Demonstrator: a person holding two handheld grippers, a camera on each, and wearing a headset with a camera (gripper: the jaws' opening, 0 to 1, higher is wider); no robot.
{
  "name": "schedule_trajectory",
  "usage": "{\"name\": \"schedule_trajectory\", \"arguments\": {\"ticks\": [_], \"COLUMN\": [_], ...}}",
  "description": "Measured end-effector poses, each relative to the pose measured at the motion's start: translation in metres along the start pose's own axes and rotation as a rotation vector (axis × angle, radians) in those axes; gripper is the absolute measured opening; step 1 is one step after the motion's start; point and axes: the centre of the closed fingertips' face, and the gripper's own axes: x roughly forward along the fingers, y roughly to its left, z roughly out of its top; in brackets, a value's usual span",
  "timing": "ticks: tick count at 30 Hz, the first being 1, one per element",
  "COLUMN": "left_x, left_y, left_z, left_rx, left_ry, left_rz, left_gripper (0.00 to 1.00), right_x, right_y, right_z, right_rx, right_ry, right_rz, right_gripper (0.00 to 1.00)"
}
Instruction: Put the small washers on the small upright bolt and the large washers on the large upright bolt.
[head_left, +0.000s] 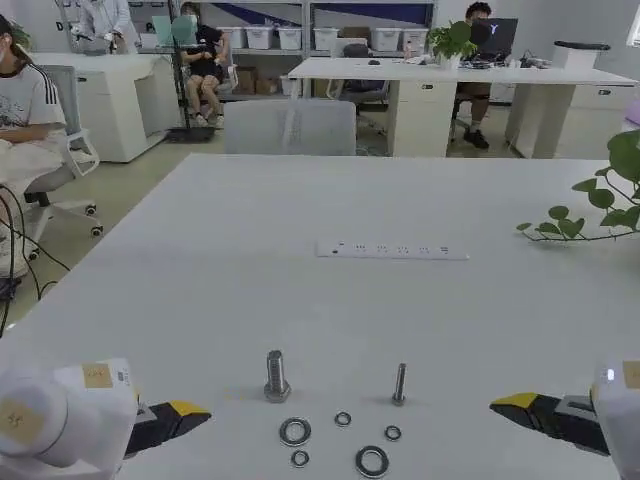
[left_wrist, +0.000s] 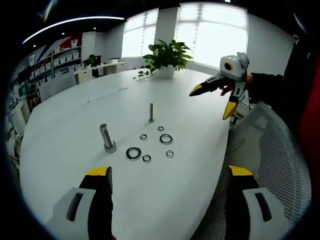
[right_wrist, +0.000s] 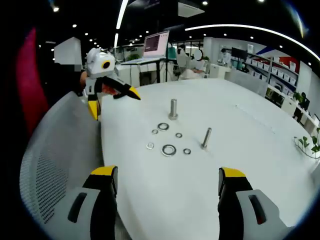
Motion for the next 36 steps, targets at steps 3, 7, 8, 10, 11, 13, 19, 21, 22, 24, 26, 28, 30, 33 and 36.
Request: {"name": "schedule_trajectory", "arguments": {"ticks": [3, 7, 8, 10, 11, 13, 19, 21, 22, 24, 26, 28, 30, 33, 36], "left_x": [-0.0006, -0.0010, -0.0012, -0.0018, -0.0020, -0.0032, -0.0046, -0.0047, -0.0046, -0.0043, -0.0040, -0.0036, -0.0034, -0.0030, -0.0025], "left_y": [-0.0003, -0.0020, -0.0023, -0.0023, -0.0023, -0.0028, -0.0034, -0.0042, -0.0046, -0.0057, -0.0063, -0.0069, -0.0071, -0.0066, -0.0063], "left_z": [-0.0008, -0.0010, -0.0014, -0.0019, -0.0020, -0.0024, -0.0035, -0.0034, -0.0034, -0.0036, -0.0041, -0.0047, -0.0049, -0.0049, -0.0048], "left_rx": [-0.002, -0.001, 0.001, 0.000, 0.001, 0.003, 0.005, 0.004, 0.005, 0.004, 0.005, 0.005, 0.002, 0.001, 0.001], "left_ry": [0.000, -0.002, -0.001, -0.001, -0.001, 0.000, 0.004, 0.003, 0.003, 0.004, 0.005, 0.008, 0.008, 0.006, 0.005], "left_rz": [0.001, 0.000, 0.000, 0.001, 0.001, 0.002, 0.003, 0.000, 0.001, -0.002, -0.005, -0.008, -0.010, -0.011, -0.013], "left_gripper": [0.92, 0.91, 0.91, 0.91, 0.91, 0.91, 0.91, 0.91, 0.91, 0.90, 0.90, 0.90, 0.90, 0.90, 0.90], "right_x": [-0.0010, -0.0025, -0.0029, -0.0037, -0.0039, -0.0044, -0.0043, -0.0046, -0.0047, -0.0050, -0.0054, -0.0058, -0.0057, -0.0053, -0.0048], "right_y": [0.0009, 0.0023, 0.0024, 0.0029, 0.0027, 0.0027, 0.0040, 0.0043, 0.0047, 0.0050, 0.0055, 0.0058, 0.0058, 0.0062, 0.0064], "right_z": [-0.0014, -0.0015, -0.0015, -0.0012, -0.0011, -0.0011, -0.0008, -0.0010, -0.0015, -0.0020, -0.0033, -0.0039, -0.0047, -0.0051, -0.0047], "right_rx": [0.000, 0.000, -0.003, -0.004, -0.005, -0.007, -0.014, -0.014, -0.015, -0.016, -0.015, -0.015, -0.014, -0.015, -0.016], "right_ry": [0.005, 0.004, 0.005, 0.006, 0.006, 0.007, 0.012, 0.015, 0.019, 0.020, 0.026, 0.028, 0.032, 0.035, 0.037], "right_rz": [0.000, -0.002, -0.004, -0.004, -0.005, -0.006, -0.004, -0.003, -0.002, -0.002, -0.001, -0.002, -0.002, 0.000, 0.000], "right_gripper": [0.82, 0.81, 0.81, 0.81, 0.81, 0.81, 0.81, 0.81, 0.80, 0.80, 0.80, 0.80, 0.80, 0.80, 0.80]}}
